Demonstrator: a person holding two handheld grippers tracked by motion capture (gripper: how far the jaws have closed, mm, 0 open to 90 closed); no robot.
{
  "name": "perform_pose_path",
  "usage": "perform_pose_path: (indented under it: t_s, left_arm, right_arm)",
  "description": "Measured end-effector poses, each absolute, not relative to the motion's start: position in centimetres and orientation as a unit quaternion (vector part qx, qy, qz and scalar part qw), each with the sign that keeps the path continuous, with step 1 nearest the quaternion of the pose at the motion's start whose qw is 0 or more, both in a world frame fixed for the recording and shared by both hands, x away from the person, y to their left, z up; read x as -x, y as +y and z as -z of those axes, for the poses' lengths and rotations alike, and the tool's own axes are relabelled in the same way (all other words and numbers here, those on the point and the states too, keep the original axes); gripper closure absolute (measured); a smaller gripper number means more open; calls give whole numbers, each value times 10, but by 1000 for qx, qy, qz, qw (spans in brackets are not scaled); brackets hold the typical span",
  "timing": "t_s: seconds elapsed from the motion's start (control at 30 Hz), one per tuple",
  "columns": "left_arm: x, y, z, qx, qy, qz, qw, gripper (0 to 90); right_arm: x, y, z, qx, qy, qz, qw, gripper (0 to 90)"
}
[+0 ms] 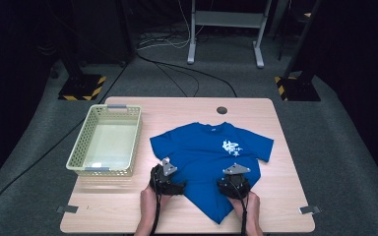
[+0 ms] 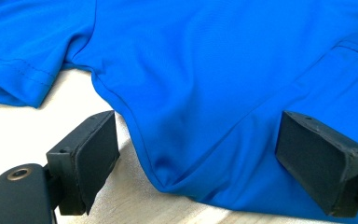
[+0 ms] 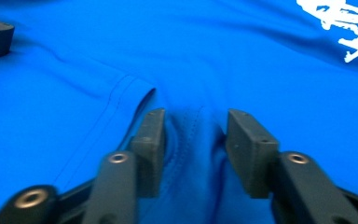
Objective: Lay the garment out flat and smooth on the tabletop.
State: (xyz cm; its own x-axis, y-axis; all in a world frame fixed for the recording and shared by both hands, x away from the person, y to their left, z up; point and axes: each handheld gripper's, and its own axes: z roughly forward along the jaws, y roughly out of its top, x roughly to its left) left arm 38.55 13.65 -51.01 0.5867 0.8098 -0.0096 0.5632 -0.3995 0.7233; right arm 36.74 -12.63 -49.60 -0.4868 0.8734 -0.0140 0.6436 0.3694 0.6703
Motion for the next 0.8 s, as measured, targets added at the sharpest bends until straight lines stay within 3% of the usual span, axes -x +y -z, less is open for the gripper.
perform_pose_path:
  t_s: [0.2, 0.33, 0.8]
  left_arm:
    - [-386, 137, 510, -818, 420, -174, 353, 133]
    - [-386, 137, 510, -818, 419, -173, 354, 137]
    - [-387, 137, 510, -817, 422, -171, 355, 141]
  right_arm:
    - [-367, -132, 495, -476, 802, -308, 190, 750]
    - [-366, -135, 495, -475, 800, -313, 190, 805]
    - [-355, -154, 488, -484, 779, -343, 202, 840]
